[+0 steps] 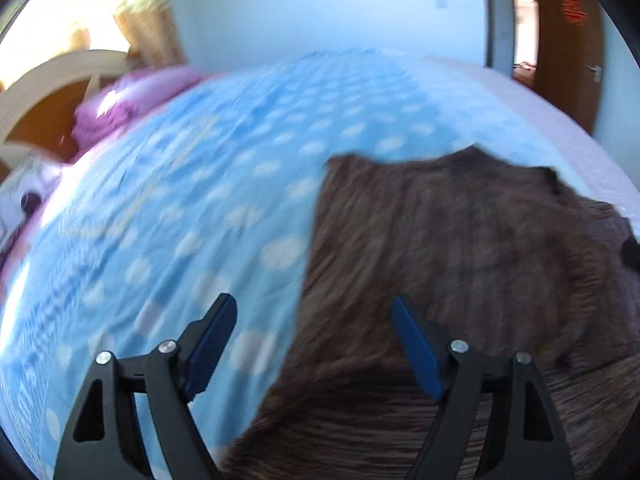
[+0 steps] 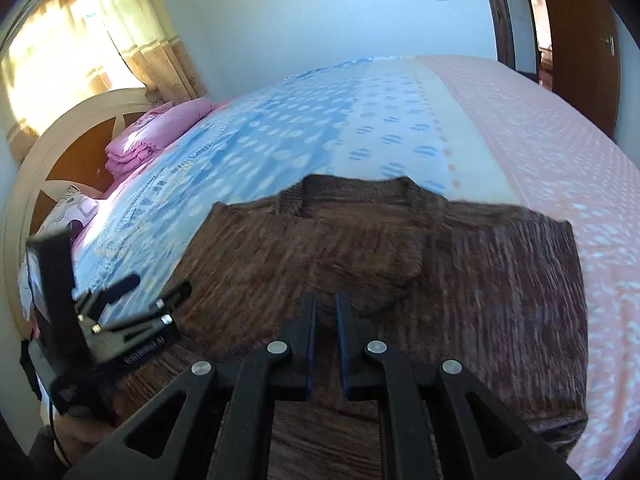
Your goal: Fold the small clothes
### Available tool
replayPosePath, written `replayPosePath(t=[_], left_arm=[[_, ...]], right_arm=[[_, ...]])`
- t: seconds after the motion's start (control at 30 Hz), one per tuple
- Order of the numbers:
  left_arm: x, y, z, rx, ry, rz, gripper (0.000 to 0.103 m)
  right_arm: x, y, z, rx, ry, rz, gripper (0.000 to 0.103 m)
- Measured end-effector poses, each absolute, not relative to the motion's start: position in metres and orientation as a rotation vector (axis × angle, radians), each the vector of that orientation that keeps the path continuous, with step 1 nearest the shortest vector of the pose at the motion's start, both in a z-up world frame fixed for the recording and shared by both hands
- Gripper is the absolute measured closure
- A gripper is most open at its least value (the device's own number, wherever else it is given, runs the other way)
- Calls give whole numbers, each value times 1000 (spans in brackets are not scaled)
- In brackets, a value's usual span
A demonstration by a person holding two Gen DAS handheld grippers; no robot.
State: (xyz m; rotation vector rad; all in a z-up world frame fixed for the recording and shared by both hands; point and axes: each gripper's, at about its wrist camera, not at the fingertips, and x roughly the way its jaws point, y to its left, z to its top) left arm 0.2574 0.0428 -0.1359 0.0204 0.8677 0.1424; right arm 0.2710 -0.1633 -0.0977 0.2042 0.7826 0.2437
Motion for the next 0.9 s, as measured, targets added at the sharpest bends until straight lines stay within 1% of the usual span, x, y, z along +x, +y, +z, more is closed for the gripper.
replayPosePath(t=[0.07,0.17,0.37,0.4,0.5,0.53,0.57,0.6,0.63,0.7,0.77,0.9], left_arm=[[261,65,-137,-102,884,156,24],[260,82,-143,-199,899,180,22],[263,71,-145,-143,888,201,21],[260,77,-144,-164,892,192,20],[262,86,-145,-209,892,166,18],[262,85,-145,-207,891,164,17],[262,84,-145,-202,891,164,17],[262,83,-145,-198,891,165,17],[262,82,-145,-195,891,167,17],[261,82,-145,-198,890,165,17],[261,82,-145,-202,889,164,17],[260,80,-145,-195,887,169,17]], right_arm=[[281,-153,-95,237,770,269,94],[298,-132,-95,217,794,326,94],[322,-99,-126,97,933,374,94],[316,-102,-132,58,957,356,94],[287,-124,-132,48,947,347,94],[273,-138,-133,55,951,323,91],[259,-154,-133,84,946,301,85],[244,-169,-133,130,939,299,85],[235,-178,-133,146,933,277,83],[218,-192,-137,117,959,175,82],[209,-197,-136,124,941,138,82],[206,-187,-103,171,781,141,82]])
